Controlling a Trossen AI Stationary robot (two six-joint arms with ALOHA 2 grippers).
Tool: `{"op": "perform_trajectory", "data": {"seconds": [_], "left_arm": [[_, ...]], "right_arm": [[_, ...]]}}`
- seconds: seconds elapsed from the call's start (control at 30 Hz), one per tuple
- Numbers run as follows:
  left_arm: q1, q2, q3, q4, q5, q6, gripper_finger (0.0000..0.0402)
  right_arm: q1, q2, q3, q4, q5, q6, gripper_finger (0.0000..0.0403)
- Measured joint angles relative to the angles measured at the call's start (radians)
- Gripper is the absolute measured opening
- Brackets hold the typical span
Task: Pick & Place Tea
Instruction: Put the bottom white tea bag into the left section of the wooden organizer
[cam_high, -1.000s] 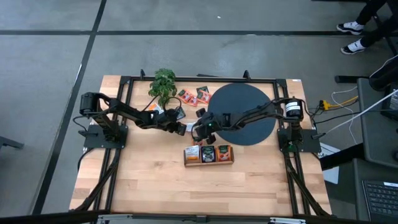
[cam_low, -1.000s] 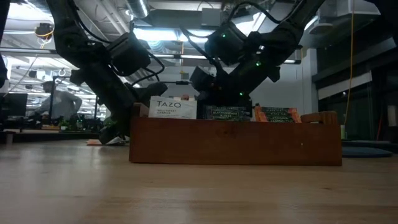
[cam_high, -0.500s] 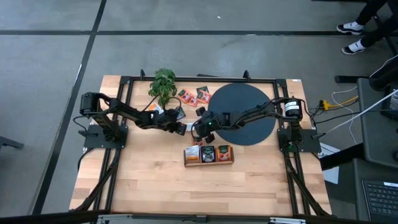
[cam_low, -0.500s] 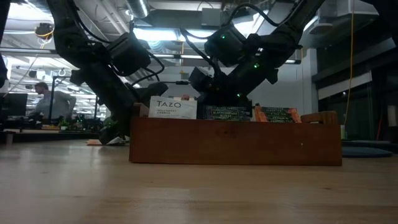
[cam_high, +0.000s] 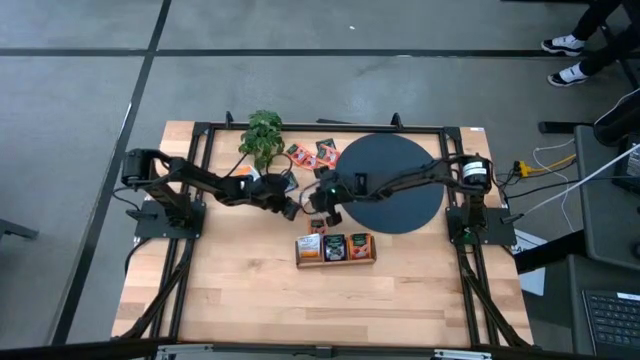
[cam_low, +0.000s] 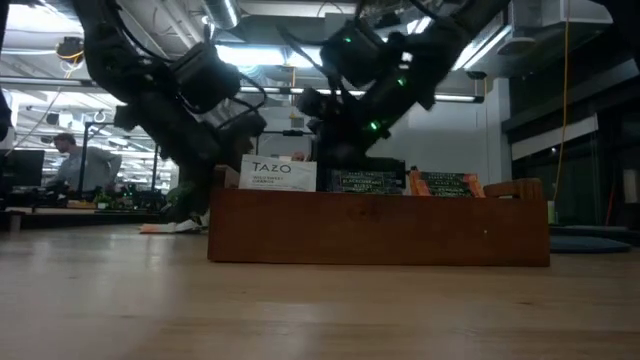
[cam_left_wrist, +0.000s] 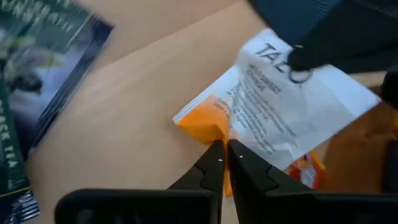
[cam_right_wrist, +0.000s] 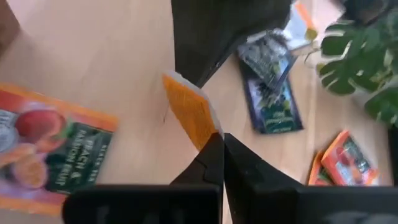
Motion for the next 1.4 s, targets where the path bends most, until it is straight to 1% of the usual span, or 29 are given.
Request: {"op": "perform_trajectory", "data": {"seconds": [0.17, 0.23, 0.4, 0.53, 0.7, 0.83, 0.9, 1.03, 1.1, 1.23, 1.33, 1.4], "left_arm": [[0.0, -0.094, -0.001, -0.035, -0.008, 0.125, 0.0015], [0.0, -0.138, -0.001, -0.081, -0.025, 0.158, 0.0015], [0.002, -0.244, -0.001, -0.138, -0.064, 0.227, 0.0015], [0.026, -0.335, -0.001, -0.159, -0.072, 0.246, 0.0015], [0.074, -0.443, 0.0, -0.171, -0.068, 0.174, 0.0015], [0.102, -0.491, 0.001, -0.171, 0.025, 0.136, 0.0021], [0.107, -0.502, 0.001, -0.169, 0.051, 0.129, 0.0034], [0.108, -0.509, 0.001, -0.161, 0.051, 0.097, 0.0074], [0.108, -0.509, 0.001, -0.148, 0.051, 0.093, 0.0097], [0.108, -0.509, 0.001, -0.134, 0.068, 0.156, 0.0143], [0.103, -0.509, 0.001, -0.086, 0.108, 0.24, 0.017], [0.088, -0.509, 0.001, -0.048, 0.106, 0.303, 0.0184]], "right_arm": [[-0.031, -0.001, 0.142, -0.239, -0.116, 0.078, 0.0003], [-0.044, -0.001, 0.199, -0.344, -0.164, 0.102, 0.0002], [-0.067, -0.001, 0.332, -0.52, -0.251, 0.104, 0.0002], [-0.072, -0.005, 0.408, -0.597, -0.275, 0.073, 0.0001], [-0.071, -0.005, 0.456, -0.655, -0.275, 0.034, 0.0001], [-0.071, -0.009, 0.457, -0.656, -0.273, 0.028, 0.0], [-0.071, -0.014, 0.457, -0.651, -0.272, 0.028, 0.0], [-0.071, -0.025, 0.456, -0.65, -0.273, 0.027, 0.0], [-0.071, -0.036, 0.457, -0.643, -0.29, 0.034, 0.0], [-0.088, -0.055, 0.458, -0.648, -0.344, 0.159, 0.0], [-0.116, -0.062, 0.458, -0.682, -0.412, 0.26, 0.0], [-0.132, -0.063, 0.458, -0.7, -0.447, 0.323, 0.0]]}}
